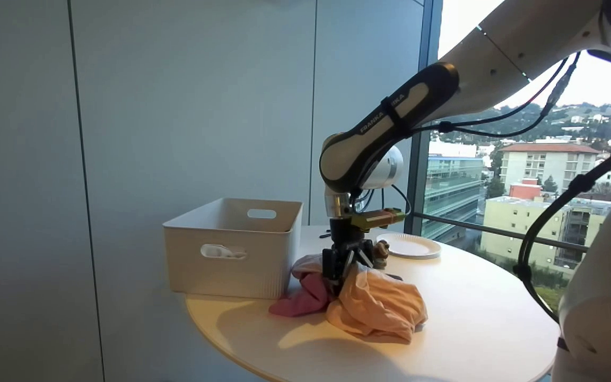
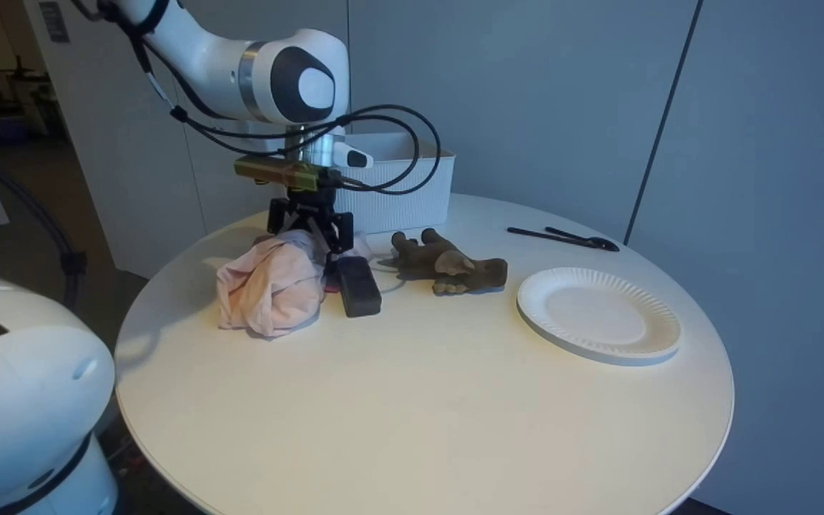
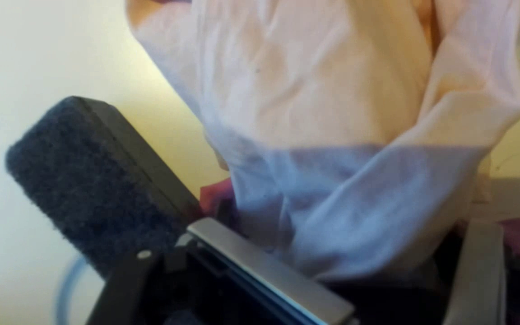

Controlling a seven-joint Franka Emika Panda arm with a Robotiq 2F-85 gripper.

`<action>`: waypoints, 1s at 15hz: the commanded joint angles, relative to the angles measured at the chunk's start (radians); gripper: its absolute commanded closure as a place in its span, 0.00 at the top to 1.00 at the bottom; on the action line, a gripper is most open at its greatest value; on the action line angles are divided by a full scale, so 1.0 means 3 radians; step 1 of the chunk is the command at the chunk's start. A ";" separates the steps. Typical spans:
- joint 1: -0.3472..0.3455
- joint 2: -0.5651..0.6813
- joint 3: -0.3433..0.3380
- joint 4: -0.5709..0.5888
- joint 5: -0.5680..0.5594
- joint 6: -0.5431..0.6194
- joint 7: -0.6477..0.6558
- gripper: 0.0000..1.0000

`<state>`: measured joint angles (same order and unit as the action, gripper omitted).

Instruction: Put the shirts and toy moose inside the white basket

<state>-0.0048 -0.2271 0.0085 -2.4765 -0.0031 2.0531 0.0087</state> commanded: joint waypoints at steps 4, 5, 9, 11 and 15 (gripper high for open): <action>0.0032 0.0040 -0.0046 0.0046 0.0208 -0.0027 -0.0243 0.51; 0.0043 -0.0058 -0.0018 0.0008 0.0179 -0.0010 -0.0179 0.44; 0.0111 -0.0561 0.0124 -0.0224 0.0065 0.0120 -0.0029 0.14; 0.0146 -0.0852 0.0213 -0.0352 0.0028 0.0196 0.0096 0.08; 0.0171 -0.1501 0.0516 -0.0569 -0.0207 0.0168 0.0587 0.10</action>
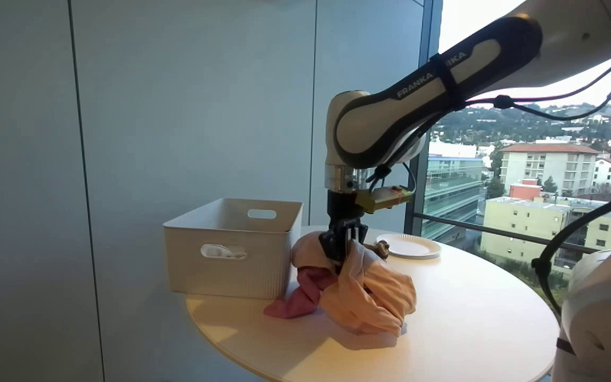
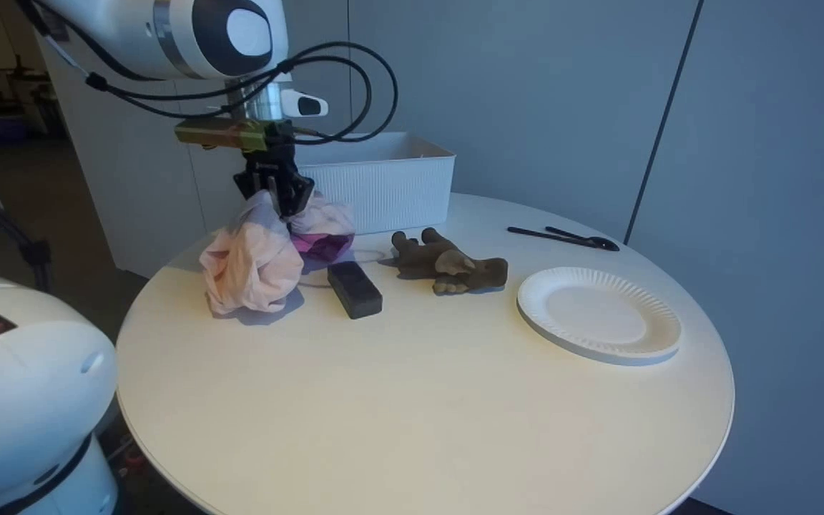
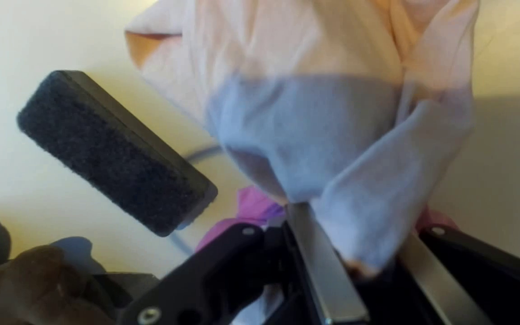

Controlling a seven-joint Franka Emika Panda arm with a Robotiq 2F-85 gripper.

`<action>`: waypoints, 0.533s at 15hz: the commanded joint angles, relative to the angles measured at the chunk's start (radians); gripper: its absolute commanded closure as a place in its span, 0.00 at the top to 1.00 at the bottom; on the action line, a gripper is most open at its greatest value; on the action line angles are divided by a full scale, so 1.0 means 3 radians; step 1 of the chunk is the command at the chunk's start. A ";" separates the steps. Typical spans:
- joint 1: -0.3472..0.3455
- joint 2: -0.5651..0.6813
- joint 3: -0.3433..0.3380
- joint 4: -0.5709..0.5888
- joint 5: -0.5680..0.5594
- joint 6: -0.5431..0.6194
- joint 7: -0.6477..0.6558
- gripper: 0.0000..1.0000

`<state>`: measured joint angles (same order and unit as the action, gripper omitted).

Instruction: Put the shirts and toy moose inside the white basket

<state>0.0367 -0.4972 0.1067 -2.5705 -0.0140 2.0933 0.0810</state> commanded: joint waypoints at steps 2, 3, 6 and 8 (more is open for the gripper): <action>0.0076 -0.0960 0.0367 -0.0327 -0.0306 -0.0100 0.0515 0.10; 0.0105 -0.1124 0.0456 -0.0351 -0.0369 -0.0161 0.0574 0.10; 0.0223 -0.1524 0.0715 -0.0274 -0.0545 -0.0466 0.0638 0.10; 0.0287 -0.1639 0.0838 -0.0110 -0.0686 -0.0606 0.0559 0.11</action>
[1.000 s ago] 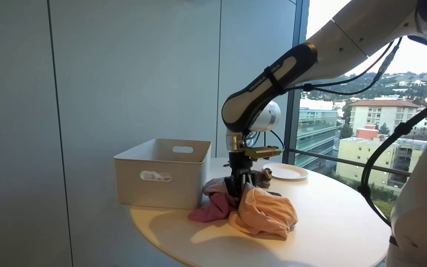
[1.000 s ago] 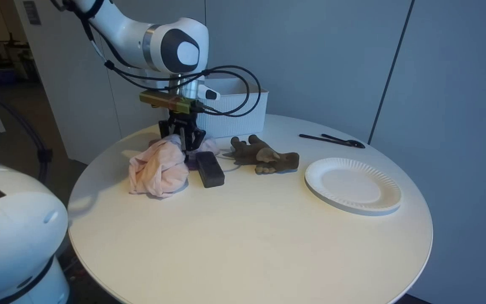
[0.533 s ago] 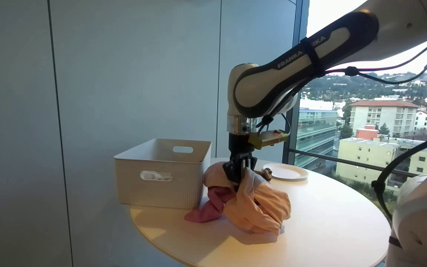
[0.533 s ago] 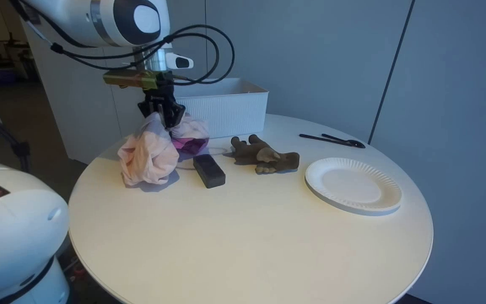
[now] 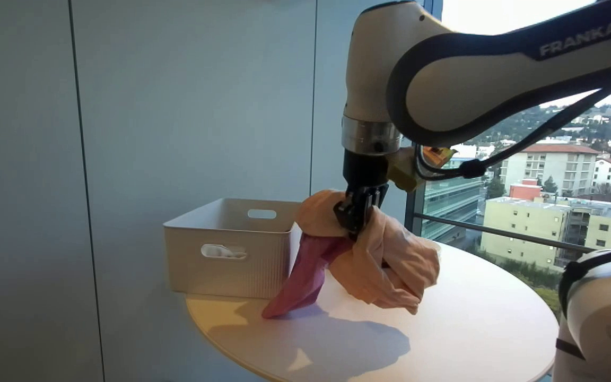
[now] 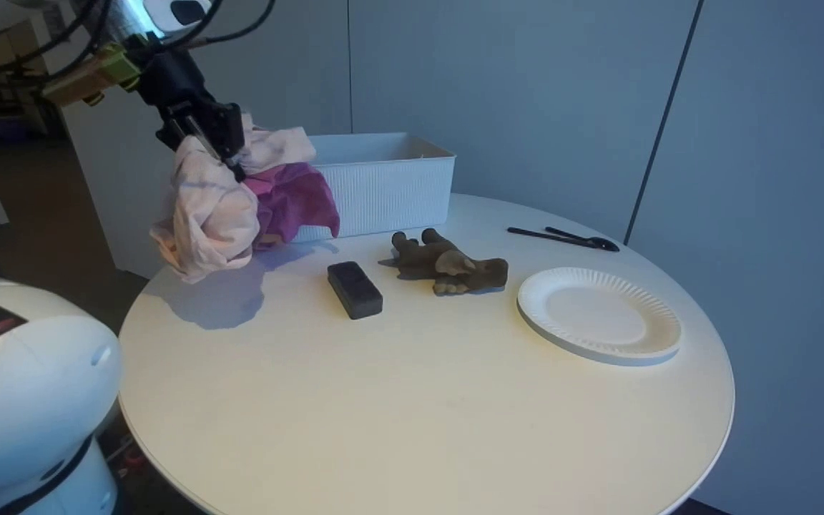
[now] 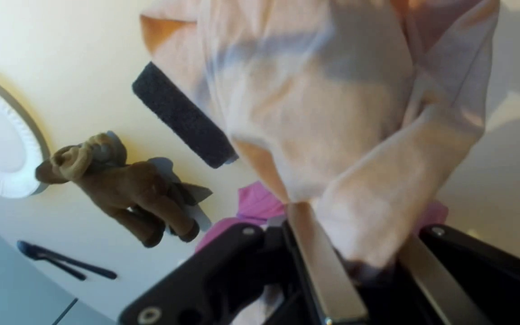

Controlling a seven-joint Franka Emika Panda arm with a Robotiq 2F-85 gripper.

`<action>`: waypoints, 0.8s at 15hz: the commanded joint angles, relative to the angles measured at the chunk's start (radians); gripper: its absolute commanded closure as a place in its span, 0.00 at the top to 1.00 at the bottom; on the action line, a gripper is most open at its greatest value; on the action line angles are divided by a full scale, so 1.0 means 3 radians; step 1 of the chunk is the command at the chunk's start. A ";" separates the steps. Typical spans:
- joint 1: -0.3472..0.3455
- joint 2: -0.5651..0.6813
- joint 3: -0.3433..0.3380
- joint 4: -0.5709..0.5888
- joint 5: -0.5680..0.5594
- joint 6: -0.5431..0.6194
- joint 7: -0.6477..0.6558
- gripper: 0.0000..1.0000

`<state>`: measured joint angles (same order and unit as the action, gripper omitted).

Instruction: Put the shirts and toy moose inside the white basket

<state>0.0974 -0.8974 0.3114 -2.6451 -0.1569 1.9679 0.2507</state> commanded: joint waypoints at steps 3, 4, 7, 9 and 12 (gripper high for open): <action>0.0014 -0.0237 0.0346 0.0520 -0.0475 -0.0081 0.0027 0.11; -0.0044 -0.0172 0.0414 0.0669 -0.0564 -0.0011 0.0069 0.11; -0.0348 0.0157 0.0608 0.1159 -0.0908 0.0314 0.0246 0.11; -0.0654 0.0364 0.0737 0.1405 -0.1198 0.0594 0.0447 0.11; -0.1227 0.0760 0.1004 0.1811 -0.1649 0.0743 0.0896 0.11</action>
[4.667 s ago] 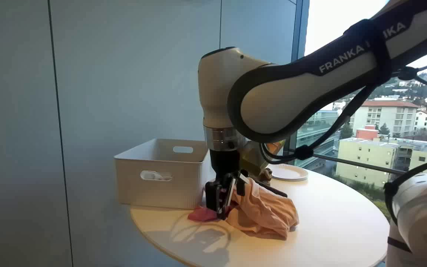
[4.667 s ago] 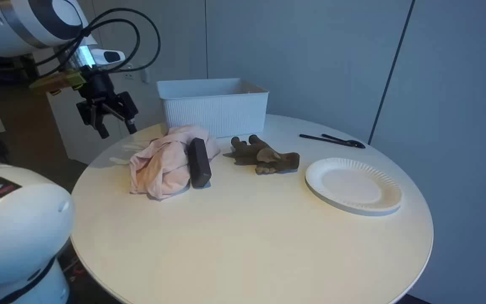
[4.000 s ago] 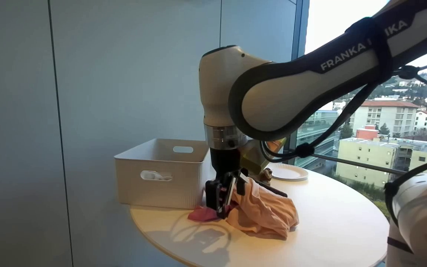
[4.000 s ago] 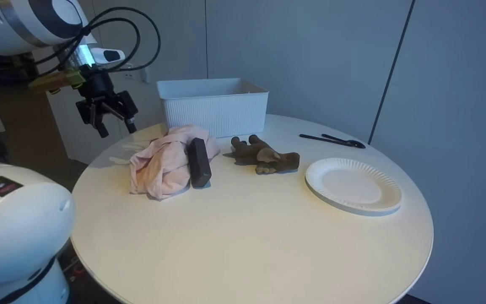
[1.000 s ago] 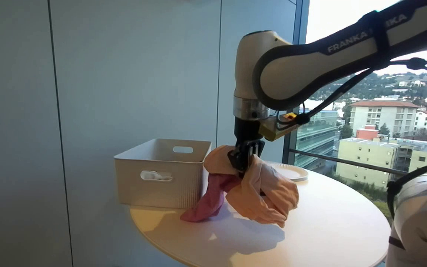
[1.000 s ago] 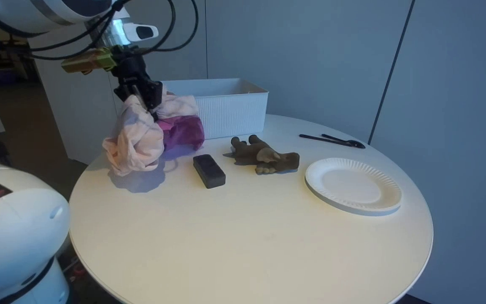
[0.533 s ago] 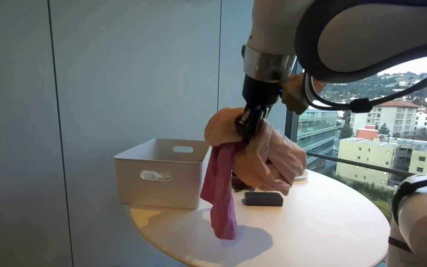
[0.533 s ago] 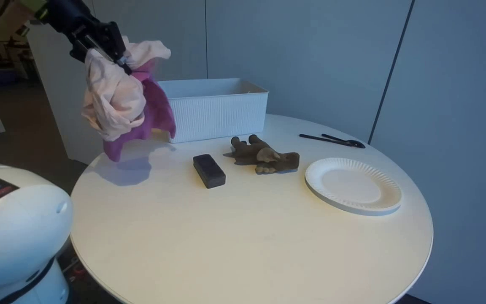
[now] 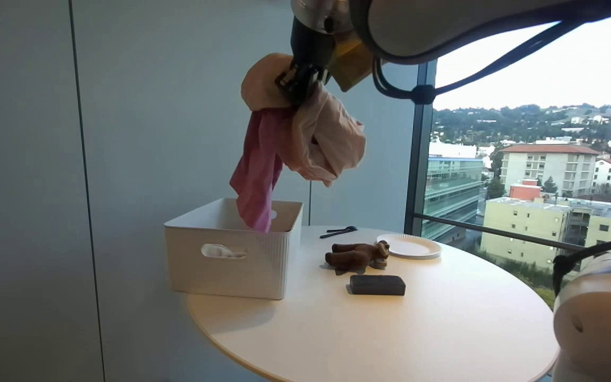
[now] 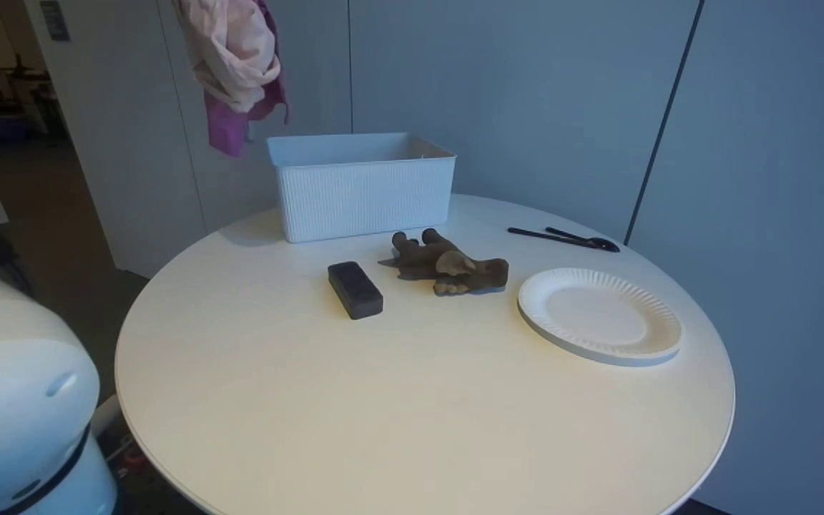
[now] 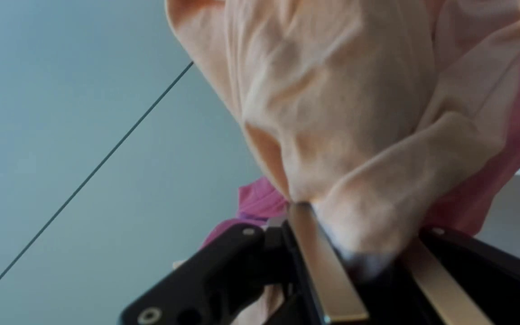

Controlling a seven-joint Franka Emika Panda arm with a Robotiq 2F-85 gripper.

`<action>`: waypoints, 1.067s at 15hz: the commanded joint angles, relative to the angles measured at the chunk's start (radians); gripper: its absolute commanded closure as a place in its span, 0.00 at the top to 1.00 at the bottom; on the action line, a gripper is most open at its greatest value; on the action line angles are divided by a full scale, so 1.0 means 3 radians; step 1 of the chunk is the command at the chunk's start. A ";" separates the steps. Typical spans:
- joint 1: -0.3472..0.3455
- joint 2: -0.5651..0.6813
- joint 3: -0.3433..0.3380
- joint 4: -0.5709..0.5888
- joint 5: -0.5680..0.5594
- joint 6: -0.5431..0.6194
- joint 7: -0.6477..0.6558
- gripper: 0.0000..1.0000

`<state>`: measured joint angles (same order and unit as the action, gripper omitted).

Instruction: Put the shirts and toy moose inside the white basket

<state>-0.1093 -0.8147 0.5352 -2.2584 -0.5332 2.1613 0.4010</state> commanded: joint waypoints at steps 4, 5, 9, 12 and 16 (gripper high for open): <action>-0.1051 0.1273 0.0617 0.1090 -0.0578 -0.0171 0.0551 0.11; -0.1107 0.1471 0.0687 0.1181 -0.0587 -0.0212 0.0541 0.11; -0.0824 0.2268 0.0573 0.1427 -0.0945 -0.0476 0.0675 0.11; -0.0308 0.2666 0.0148 0.1585 -0.1050 -0.0747 0.0667 0.44; 0.0351 0.2855 -0.0426 0.1735 -0.0873 -0.0836 0.0557 0.65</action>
<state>-0.1393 0.0041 0.5132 -1.8138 -0.8113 1.9520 0.5912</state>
